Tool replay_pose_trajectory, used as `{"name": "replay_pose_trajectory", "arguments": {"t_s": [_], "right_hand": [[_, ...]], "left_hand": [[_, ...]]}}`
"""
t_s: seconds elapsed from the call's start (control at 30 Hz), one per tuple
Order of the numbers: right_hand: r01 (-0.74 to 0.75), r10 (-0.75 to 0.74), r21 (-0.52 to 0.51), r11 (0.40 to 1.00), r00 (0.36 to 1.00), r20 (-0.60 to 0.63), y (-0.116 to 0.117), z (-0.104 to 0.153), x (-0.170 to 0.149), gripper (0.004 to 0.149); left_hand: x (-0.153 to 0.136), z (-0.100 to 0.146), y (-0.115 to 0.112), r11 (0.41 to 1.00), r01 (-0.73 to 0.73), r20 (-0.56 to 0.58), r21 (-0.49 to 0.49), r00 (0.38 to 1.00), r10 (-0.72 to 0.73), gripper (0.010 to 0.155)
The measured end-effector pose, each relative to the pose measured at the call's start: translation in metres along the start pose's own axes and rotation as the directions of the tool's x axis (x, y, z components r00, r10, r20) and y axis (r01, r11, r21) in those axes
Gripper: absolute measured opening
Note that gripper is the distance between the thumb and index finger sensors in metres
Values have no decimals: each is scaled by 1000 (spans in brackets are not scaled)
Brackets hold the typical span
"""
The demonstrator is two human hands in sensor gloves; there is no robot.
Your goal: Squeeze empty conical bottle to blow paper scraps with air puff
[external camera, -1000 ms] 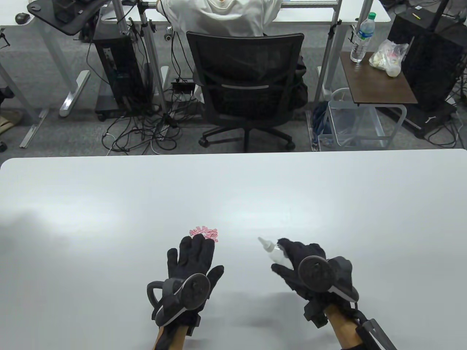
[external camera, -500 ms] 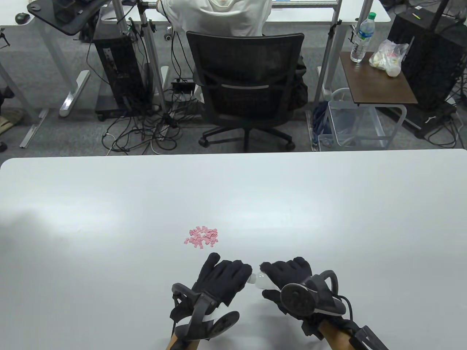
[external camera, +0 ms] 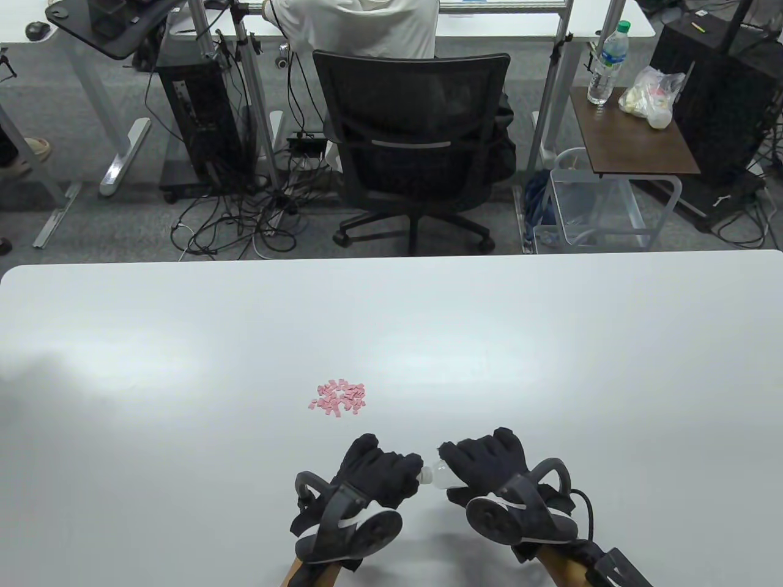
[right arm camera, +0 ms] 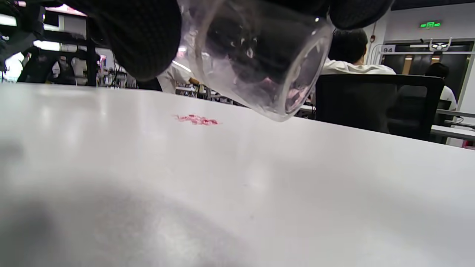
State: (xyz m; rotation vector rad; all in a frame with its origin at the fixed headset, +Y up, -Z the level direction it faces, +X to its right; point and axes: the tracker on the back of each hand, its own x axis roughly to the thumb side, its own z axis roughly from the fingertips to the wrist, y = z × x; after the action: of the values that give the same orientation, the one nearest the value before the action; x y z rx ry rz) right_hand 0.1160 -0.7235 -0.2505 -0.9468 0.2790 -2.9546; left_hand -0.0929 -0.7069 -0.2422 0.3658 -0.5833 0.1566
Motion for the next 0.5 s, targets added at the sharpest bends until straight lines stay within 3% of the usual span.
{"name": "replay_pose_trajectory", "arguments": {"t_s": [0.1, 0.17, 0.27, 0.37, 0.5], "right_hand": [[67, -67, -10, 998, 997, -34, 1, -2, -2, 69], [94, -94, -19, 995, 995, -26, 1, -2, -3, 68], [12, -12, -66, 998, 1000, 4, 1, 2, -1, 68], [-66, 68, -61, 996, 997, 22, 2, 2, 3, 68], [6, -7, -44, 999, 1000, -8, 1, -2, 3, 69]], "left_hand": [[3, 3, 1, 991, 110, 29, 71, 993, -113, 54], [6, 2, 5, 984, 125, 39, 123, 991, -131, 49], [5, -2, 6, 995, 73, 31, 66, 997, -76, 46], [-3, -3, 0, 997, -59, -47, -43, 997, 57, 46], [-1, 2, 2, 999, -1, -40, 47, 999, 3, 58]]}}
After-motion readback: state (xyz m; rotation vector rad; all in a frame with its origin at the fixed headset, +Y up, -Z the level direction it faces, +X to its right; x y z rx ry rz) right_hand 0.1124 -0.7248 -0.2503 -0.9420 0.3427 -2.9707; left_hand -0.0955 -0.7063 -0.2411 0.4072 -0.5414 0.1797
